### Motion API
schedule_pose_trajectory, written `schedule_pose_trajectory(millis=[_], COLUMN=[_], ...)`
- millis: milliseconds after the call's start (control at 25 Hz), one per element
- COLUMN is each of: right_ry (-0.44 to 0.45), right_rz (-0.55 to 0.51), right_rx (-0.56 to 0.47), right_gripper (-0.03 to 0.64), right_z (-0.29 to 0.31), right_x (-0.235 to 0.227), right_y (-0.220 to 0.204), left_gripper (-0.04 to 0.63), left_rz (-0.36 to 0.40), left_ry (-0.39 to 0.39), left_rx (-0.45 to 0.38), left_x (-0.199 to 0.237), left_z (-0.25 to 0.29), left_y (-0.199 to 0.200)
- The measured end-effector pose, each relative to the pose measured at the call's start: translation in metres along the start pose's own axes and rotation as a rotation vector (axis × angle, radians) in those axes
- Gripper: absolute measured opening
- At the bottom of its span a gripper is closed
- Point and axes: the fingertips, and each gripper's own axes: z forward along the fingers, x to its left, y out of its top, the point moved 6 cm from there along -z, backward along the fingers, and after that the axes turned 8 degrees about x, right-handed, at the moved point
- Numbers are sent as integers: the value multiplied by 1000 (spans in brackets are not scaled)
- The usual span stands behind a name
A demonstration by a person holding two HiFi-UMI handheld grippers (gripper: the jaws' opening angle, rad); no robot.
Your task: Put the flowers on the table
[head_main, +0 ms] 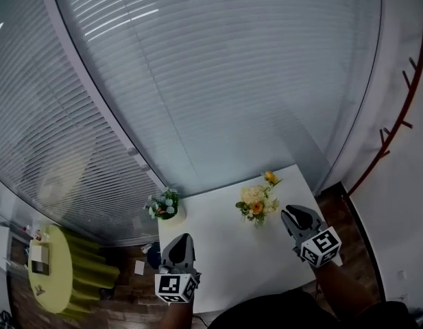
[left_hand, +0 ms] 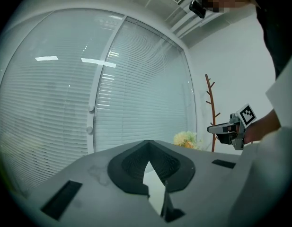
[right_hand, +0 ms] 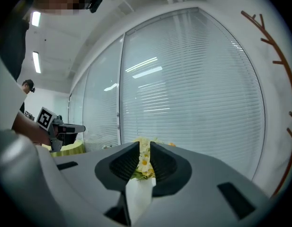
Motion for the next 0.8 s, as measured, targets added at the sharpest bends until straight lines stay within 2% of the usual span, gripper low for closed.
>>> schedule_pose_trajectory(millis=[240, 480, 800], right_ry=[-32, -55, -51], right_rz=[-68, -76, -68], right_rx=[-9, -12, -6], right_gripper=[20, 20, 20], right_z=[-4, -8, -2], right_x=[3, -1, -2], right_y=[-6, -5, -19], left_gripper=[5, 5, 5], left_rz=[6, -4, 37], left_ry=[-4, -4, -6], left_rx=[-5, 16, 35], left_x=[-1, -2, 0], left_z=[2, -2, 2], left_y=[-4, -13, -23])
